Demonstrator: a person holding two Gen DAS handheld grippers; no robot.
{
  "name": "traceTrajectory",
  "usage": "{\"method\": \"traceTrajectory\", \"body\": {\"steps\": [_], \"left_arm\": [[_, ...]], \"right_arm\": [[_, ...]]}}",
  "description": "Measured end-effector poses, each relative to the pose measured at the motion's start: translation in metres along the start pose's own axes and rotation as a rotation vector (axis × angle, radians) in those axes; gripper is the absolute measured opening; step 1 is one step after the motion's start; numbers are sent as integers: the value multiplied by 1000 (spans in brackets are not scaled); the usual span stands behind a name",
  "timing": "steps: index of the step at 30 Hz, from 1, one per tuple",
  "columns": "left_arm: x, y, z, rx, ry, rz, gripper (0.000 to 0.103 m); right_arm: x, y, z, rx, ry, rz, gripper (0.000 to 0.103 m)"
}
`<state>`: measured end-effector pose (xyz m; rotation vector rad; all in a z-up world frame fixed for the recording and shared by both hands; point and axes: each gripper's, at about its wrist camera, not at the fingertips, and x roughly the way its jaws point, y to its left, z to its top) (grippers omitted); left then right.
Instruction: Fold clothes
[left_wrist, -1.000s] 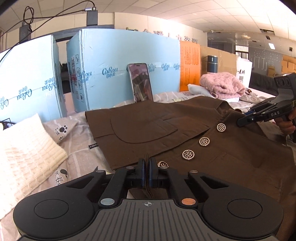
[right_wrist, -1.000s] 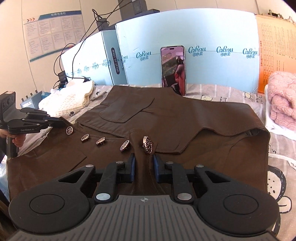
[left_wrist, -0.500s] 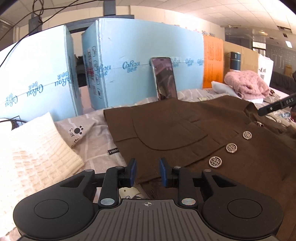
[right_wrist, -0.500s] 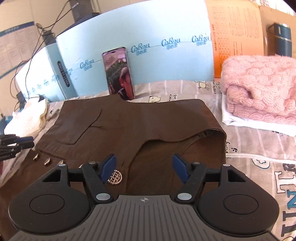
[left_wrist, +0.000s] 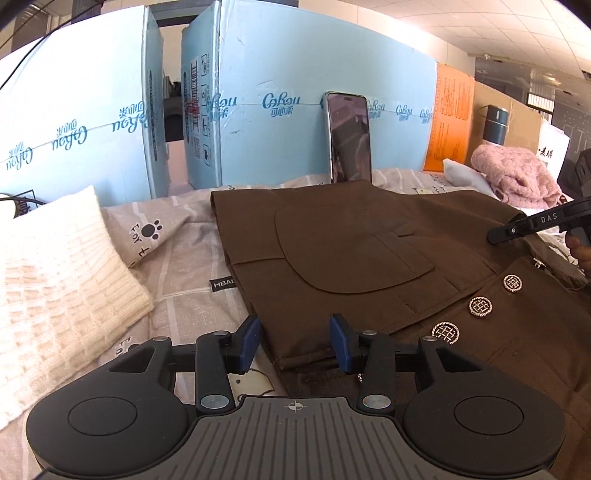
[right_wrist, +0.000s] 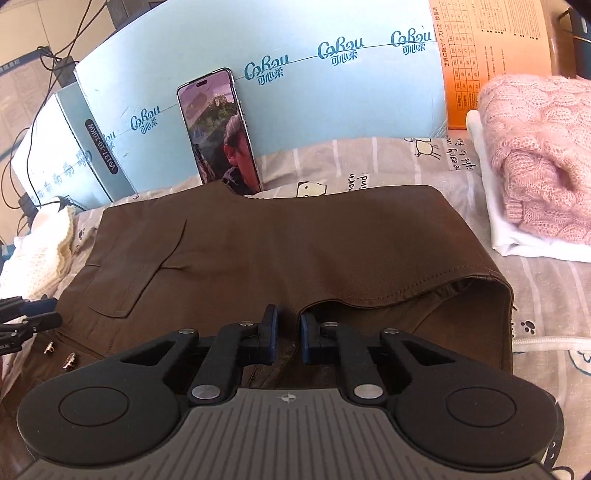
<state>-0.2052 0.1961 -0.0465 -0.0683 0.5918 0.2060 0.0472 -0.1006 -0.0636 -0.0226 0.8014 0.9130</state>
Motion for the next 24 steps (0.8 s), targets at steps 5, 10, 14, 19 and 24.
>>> {"method": "traceTrajectory", "body": {"steps": [5,10,14,19,24], "left_arm": [[7,2,18,36,-29,79,42],[31,-4,23,80,-1,59,46],[36,-11,15,112,3,61,55],[35,-14,11,123,-7,47,60],[36,-17,8,142,-2,43,62]], "right_arm": [[-15,-19,5,98,-38,-30,65],[-12,-52,10,262,-54,-68,42],[-8,-66,13,312,-85,-57,11],[-11,-74,19,294,-170,-117,7],[2,-76,21,244,-145,-163,9]]}}
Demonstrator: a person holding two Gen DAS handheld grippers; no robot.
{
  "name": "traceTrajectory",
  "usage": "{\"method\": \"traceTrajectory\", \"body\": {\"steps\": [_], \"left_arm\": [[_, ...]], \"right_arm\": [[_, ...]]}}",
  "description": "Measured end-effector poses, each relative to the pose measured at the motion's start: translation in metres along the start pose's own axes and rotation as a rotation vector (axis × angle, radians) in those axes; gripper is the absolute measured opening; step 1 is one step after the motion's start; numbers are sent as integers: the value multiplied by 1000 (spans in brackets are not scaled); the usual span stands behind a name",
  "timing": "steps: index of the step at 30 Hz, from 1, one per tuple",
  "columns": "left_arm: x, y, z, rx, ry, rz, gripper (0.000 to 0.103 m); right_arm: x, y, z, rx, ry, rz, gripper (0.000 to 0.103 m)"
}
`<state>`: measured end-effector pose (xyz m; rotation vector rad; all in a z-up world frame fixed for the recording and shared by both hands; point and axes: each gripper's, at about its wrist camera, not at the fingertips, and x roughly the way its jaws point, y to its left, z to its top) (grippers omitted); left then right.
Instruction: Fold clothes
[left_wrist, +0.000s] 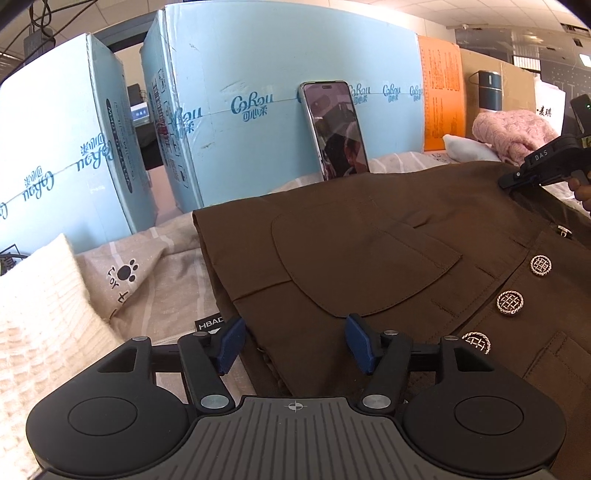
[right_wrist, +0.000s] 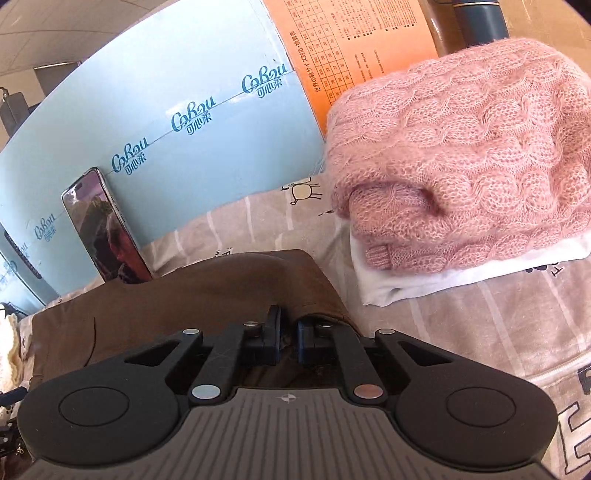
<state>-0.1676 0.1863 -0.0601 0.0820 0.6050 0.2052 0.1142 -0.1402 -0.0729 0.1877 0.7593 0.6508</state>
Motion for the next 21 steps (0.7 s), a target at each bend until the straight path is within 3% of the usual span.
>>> {"method": "traceTrajectory", "body": {"steps": [2,3,4,7,10,13,17,21], "left_arm": [[0,1,0,-2,-2,1,64],[-1,1,0,-3,-4,1,64],[-1,1,0,-4,-8,3,65],[-7,3,1,-8,-39,36,67],[-12,6,1,-14,-58,80,73],[-10,5,0,12,-41,126,74],[-5,1,-3,59,-4,170,81],[-5,-3,-7,96,5,184,81]], "right_arm": [[1,0,-2,-14,18,-7,11],[-2,2,-2,-23,26,-4,20],[-7,4,-1,-32,33,2,36],[-28,18,-2,-106,33,17,61],[-48,31,-6,-192,26,33,71],[-61,38,-9,-239,-16,64,73],[-62,43,-4,-272,-145,67,82],[-33,34,5,-230,-102,39,83]]}}
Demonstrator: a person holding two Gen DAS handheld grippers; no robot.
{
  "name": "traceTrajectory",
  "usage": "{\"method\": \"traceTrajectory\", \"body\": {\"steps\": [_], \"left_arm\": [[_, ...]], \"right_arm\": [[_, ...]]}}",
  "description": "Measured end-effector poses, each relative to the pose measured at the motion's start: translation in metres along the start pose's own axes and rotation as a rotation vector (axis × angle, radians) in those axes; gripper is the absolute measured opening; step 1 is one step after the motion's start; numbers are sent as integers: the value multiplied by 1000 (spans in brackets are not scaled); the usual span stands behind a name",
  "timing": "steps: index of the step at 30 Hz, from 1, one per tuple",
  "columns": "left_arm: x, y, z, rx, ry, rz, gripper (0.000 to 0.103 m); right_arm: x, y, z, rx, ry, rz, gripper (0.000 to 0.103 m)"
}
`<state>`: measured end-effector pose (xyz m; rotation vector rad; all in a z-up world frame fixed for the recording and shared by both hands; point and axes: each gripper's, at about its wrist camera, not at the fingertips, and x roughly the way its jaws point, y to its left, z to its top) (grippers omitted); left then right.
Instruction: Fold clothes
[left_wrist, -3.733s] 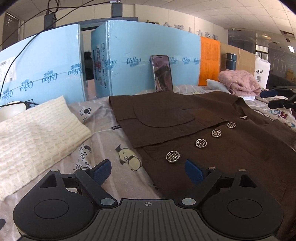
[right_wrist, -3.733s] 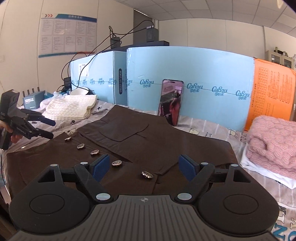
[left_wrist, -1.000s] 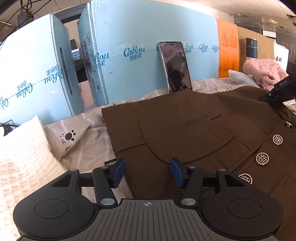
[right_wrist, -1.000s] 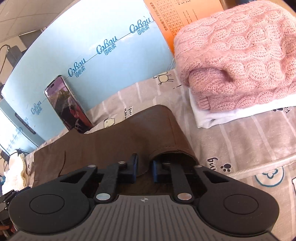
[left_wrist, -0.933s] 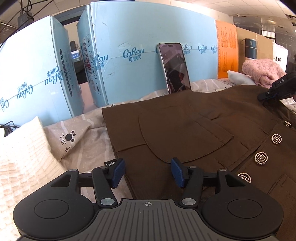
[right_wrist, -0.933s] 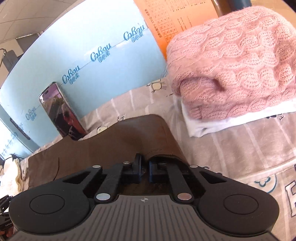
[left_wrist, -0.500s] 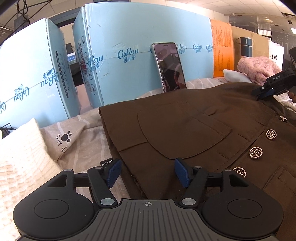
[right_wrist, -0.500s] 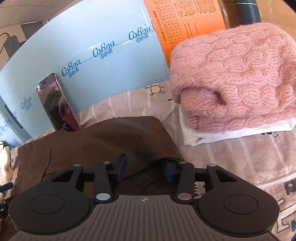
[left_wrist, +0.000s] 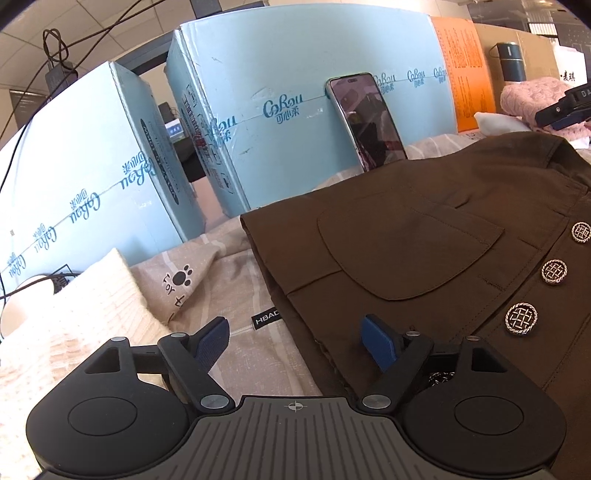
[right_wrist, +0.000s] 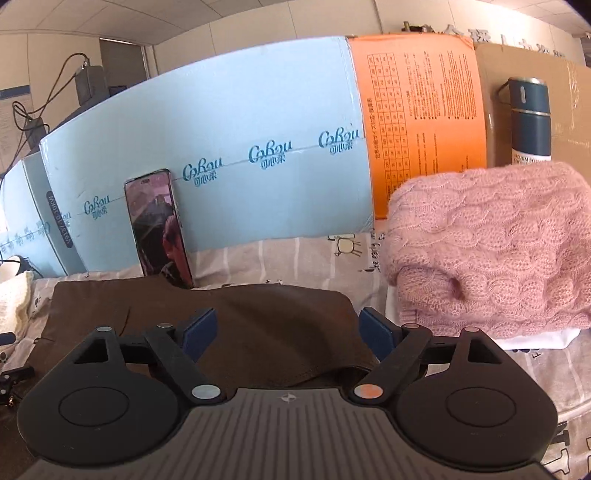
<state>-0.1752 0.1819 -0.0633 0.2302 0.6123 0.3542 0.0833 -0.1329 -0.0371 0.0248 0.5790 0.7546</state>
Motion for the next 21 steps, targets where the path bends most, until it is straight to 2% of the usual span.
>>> {"method": "traceTrajectory", "body": {"steps": [6,9,13,15,18,21], "left_arm": [[2,2,-2,-15,5,-7,83],[-1,5,-2,-30,-11,-14,83],[-18,12,2,-62,-83,-19,83],[-28,15,5,-74,-122,-27,83],[-50,8,5,-42,-188,-90,85],[-74,-7,1,32,-251,-180,94]], "right_arm": [[36,-19,-17,53,116,-54,83],[34,-22,-19,70,107,-48,83],[12,-17,-16,76,51,-18,83],[-4,-9,-15,39,11,-12,86],[-31,9,-21,-88,-35,10,92],[-54,25,-35,-236,-41,49,98]]}}
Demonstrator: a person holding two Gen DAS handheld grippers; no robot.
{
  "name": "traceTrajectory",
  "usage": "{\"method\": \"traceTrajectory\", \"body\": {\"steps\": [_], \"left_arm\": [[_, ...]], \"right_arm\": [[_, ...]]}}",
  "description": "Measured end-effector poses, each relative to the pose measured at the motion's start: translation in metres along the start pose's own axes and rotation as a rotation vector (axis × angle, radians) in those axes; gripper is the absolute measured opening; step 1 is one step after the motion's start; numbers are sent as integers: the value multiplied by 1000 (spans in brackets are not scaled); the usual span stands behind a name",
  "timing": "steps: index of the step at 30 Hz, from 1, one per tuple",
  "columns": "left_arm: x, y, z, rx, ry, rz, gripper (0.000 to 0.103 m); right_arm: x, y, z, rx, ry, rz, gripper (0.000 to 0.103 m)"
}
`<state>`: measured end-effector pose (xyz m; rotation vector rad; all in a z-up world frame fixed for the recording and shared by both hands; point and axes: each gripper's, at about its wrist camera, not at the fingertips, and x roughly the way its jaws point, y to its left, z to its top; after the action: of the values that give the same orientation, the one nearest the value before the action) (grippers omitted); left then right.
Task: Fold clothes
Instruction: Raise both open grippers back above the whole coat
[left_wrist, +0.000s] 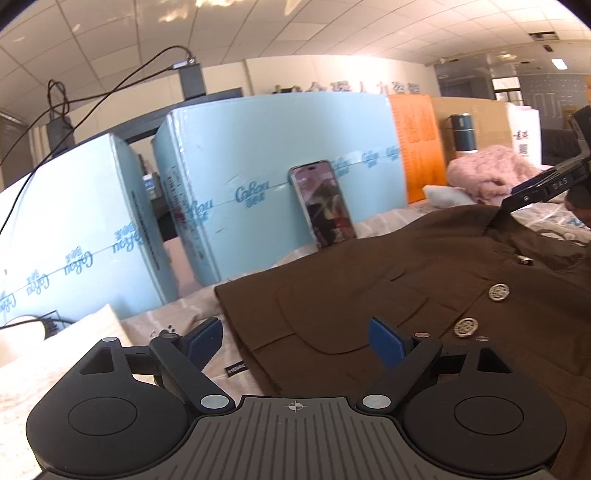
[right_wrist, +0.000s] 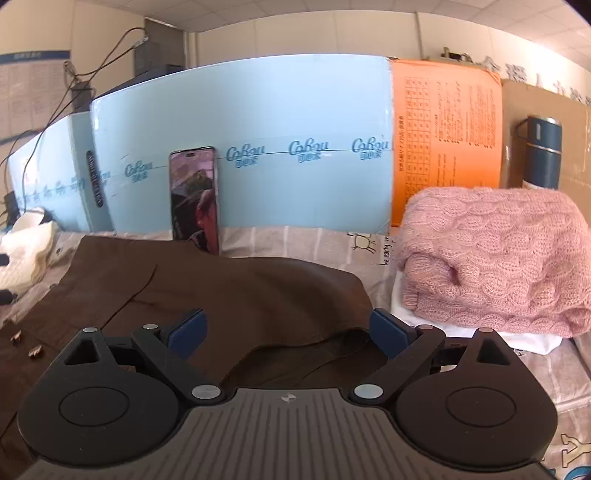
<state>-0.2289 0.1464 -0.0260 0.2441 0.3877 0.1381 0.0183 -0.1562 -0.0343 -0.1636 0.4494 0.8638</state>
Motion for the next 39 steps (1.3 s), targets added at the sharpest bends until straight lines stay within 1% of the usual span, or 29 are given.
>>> {"method": "traceTrajectory", "body": {"steps": [2,4,8,12,16,21,23,25,28,30,33,35,37,39], "left_arm": [[-14,-14,1,48,-28,-64,96],[-24,-28,0,83,-21,-111,96],[-50,-48,-3,125,-9,-195,96],[-79,-63,-8,155,-9,-283,99],[-99,-81,-17,207,20,-325,99],[-108,-95,-25,253,57,-363,100],[-108,-102,-29,284,85,-355,100],[-107,-110,-33,318,115,-343,100],[-105,-116,-36,353,130,-292,100],[-104,-120,-37,375,137,-255,100],[-100,-119,-39,381,121,-157,100],[-96,-117,-40,373,114,-127,100],[-95,-114,-44,369,111,-100,100],[-94,-105,-45,336,117,-79,100]], "right_arm": [[-16,13,-11,-96,20,28,99],[-33,26,-21,-182,42,57,100],[-60,41,-41,-255,90,125,100],[-90,56,-58,-300,96,171,100],[-114,68,-72,-357,101,203,100],[-133,78,-87,-416,129,226,101],[-135,83,-94,-443,156,227,101],[-133,89,-101,-487,184,202,101],[-128,95,-106,-517,187,169,101],[-125,97,-106,-522,177,162,102],[-118,102,-104,-529,153,155,102],[-113,105,-103,-534,129,145,102],[-111,104,-104,-562,105,117,102],[-109,101,-105,-585,84,79,102]]}}
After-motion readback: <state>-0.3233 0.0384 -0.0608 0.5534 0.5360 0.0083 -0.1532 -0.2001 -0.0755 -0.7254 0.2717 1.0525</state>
